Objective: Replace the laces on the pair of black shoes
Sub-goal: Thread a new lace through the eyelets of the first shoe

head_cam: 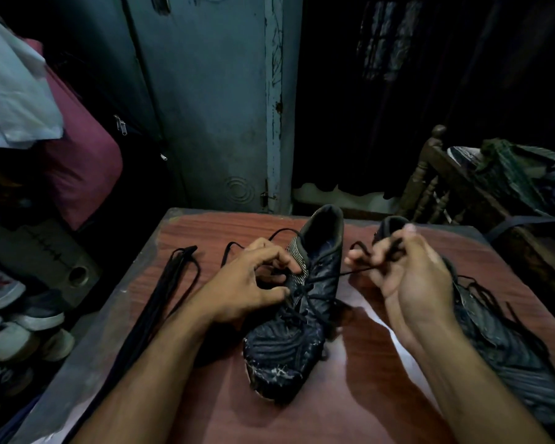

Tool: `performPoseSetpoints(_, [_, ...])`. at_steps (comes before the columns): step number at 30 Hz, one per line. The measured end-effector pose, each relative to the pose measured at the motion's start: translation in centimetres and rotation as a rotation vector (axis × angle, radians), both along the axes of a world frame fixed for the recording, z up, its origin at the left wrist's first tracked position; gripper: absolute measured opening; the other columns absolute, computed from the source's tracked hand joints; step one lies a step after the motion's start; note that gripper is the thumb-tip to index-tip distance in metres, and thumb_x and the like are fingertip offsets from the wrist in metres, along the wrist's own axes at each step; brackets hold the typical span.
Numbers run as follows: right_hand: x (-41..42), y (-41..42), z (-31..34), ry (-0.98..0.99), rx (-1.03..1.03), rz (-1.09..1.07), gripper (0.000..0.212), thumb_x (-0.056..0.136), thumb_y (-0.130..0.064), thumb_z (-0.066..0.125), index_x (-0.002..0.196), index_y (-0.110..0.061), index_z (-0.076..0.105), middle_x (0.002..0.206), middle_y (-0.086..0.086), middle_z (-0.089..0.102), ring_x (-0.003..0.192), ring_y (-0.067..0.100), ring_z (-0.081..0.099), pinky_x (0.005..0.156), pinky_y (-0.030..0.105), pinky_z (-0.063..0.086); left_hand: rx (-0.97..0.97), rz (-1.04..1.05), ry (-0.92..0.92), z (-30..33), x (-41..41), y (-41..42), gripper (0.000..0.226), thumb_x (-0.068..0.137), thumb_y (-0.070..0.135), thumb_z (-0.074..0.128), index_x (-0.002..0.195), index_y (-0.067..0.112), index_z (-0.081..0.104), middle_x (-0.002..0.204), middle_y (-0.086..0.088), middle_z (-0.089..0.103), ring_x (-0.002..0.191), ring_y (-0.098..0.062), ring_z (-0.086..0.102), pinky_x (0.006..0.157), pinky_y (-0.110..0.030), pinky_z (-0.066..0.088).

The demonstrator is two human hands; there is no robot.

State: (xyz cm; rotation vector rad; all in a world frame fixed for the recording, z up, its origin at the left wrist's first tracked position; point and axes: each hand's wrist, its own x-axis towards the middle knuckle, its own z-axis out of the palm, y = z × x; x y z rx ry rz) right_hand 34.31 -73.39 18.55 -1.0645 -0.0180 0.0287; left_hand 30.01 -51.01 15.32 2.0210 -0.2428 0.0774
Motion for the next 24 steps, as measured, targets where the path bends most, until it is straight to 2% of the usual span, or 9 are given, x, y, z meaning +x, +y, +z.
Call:
performPoseSetpoints(2, [0.2,-0.5,0.4,-0.042,0.08,-0.065,0.032,0.11,-0.035,0.036,0.085,-0.017,0.045,0.063,0.001,0.038,0.052,0.021,0.047,0.058,0.043,0.053,0.009,0.01,-0.018,0.1,0.0,-0.2,0.029,0.085,-0.003,0.075,0.105,0.018,0.073,0.112,-0.006,0.052,0.109,-0.014,0.06,0.105,-0.027,0.051])
performPoseSetpoints(4, [0.2,-1.1,0.0,-0.2,-0.139,-0.153,0.032,0.111,-0.036,0.035,0.084,-0.02,0.042,0.065,-0.001,0.036,0.05,0.016,0.035,0.048,0.034,0.038,0.019,0.021,-0.024,0.1,0.1,-0.2,0.029,0.084,-0.002,0.076,0.104,0.019,0.073,0.112,-0.006,0.052,0.108,-0.013,0.06,0.104,-0.028,0.052])
performPoseSetpoints(7, [-0.2,-1.4,-0.8,-0.581,-0.713,-0.309,0.024,0.108,-0.036,0.043,0.089,-0.022,0.046,0.068,0.002,0.047,0.057,0.014,0.044,0.053,0.031,0.037,0.027,0.014,-0.017,0.0,0.2,0.0,0.027,0.086,0.002,0.078,0.103,0.022,0.074,0.112,-0.006,0.051,0.107,-0.015,0.059,0.102,-0.027,0.053])
performPoseSetpoints(10, [-0.2,-1.3,-1.3,-0.726,-0.968,-0.242,0.015,0.101,-0.03,0.058,0.091,-0.019,0.054,0.078,-0.006,0.057,0.07,0.008,0.057,0.06,0.014,0.04,0.021,0.004,-0.013,-0.1,0.4,0.1,0.025,0.087,0.005,0.078,0.1,0.026,0.076,0.111,-0.004,0.051,0.107,-0.014,0.059,0.101,-0.029,0.054])
performPoseSetpoints(12, [0.0,-1.0,-1.6,-0.787,-1.125,-0.139,0.014,0.095,-0.03,0.067,0.089,-0.021,0.058,0.085,-0.01,0.056,0.078,0.007,0.057,0.067,0.015,0.042,0.029,0.001,-0.019,-0.2,0.4,0.0,0.021,0.087,0.01,0.077,0.098,0.028,0.077,0.11,-0.002,0.05,0.106,-0.009,0.058,0.102,-0.031,0.054])
performPoseSetpoints(17, [0.0,-0.8,-1.7,-0.708,-1.411,0.14,0.03,0.083,-0.041,0.075,0.098,-0.028,0.053,0.082,-0.019,0.053,0.083,0.012,0.056,0.076,0.035,0.045,0.065,-0.057,-0.014,0.4,0.1,-0.1,0.03,0.077,0.037,0.064,0.102,0.026,0.077,0.112,0.0,0.048,0.11,-0.005,0.054,0.099,-0.019,0.049])
performPoseSetpoints(20, [0.2,-0.9,-1.7,-0.669,-1.423,0.157,0.028,0.083,-0.04,0.079,0.094,-0.031,0.054,0.076,-0.013,0.057,0.078,0.009,0.055,0.068,0.027,0.04,0.076,-0.056,-0.015,0.0,0.3,-0.2,0.01,0.085,0.027,0.079,0.094,0.026,0.076,0.11,0.01,0.048,0.113,-0.008,0.057,0.104,-0.027,0.052])
performPoseSetpoints(22, [0.3,-0.9,-1.8,-0.634,-1.361,0.173,0.024,0.085,-0.035,0.079,0.09,-0.035,0.056,0.077,-0.011,0.059,0.073,0.004,0.058,0.062,0.016,0.039,0.068,-0.047,-0.03,-0.2,0.4,-0.1,0.006,0.09,0.015,0.076,0.091,0.021,0.074,0.107,0.012,0.05,0.109,-0.008,0.059,0.102,-0.027,0.053])
performPoseSetpoints(24, [0.3,-0.9,-1.9,-0.605,-1.307,0.191,0.023,0.087,-0.032,0.078,0.086,-0.037,0.056,0.077,-0.011,0.061,0.072,-0.001,0.061,0.061,0.013,0.042,0.076,-0.027,-0.057,-0.2,0.4,0.0,0.004,0.091,0.018,0.07,0.092,0.022,0.07,0.106,0.01,0.055,0.104,-0.011,0.061,0.096,-0.027,0.052])
